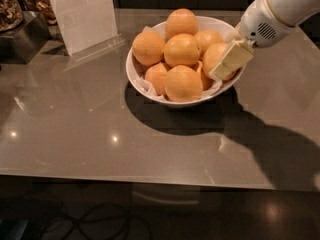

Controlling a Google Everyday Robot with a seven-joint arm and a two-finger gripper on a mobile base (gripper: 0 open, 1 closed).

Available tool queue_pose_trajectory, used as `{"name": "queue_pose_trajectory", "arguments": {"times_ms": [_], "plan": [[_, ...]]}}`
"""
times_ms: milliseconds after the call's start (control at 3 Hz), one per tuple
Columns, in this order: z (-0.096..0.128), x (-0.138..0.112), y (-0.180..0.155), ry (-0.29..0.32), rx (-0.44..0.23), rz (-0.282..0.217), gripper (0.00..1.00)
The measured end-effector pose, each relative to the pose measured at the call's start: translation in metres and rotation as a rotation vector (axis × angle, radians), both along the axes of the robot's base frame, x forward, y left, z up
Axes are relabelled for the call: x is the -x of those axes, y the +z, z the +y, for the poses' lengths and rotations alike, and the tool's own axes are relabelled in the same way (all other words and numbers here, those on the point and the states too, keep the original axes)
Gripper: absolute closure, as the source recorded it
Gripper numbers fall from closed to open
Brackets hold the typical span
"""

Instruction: Pick orange from white bowl

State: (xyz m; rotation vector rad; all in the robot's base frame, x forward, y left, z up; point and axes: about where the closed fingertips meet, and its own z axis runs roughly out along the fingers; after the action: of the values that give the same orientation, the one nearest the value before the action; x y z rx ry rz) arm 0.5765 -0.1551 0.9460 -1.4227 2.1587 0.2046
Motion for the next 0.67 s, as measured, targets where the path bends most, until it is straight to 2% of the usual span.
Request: {"name": "queue_pose_trajectory", "arguments": {"times_ms": [667], "plan": [[-0.0010,-0.0099,-0.0197,-0.056,-0.018,0.029,0.11]]}}
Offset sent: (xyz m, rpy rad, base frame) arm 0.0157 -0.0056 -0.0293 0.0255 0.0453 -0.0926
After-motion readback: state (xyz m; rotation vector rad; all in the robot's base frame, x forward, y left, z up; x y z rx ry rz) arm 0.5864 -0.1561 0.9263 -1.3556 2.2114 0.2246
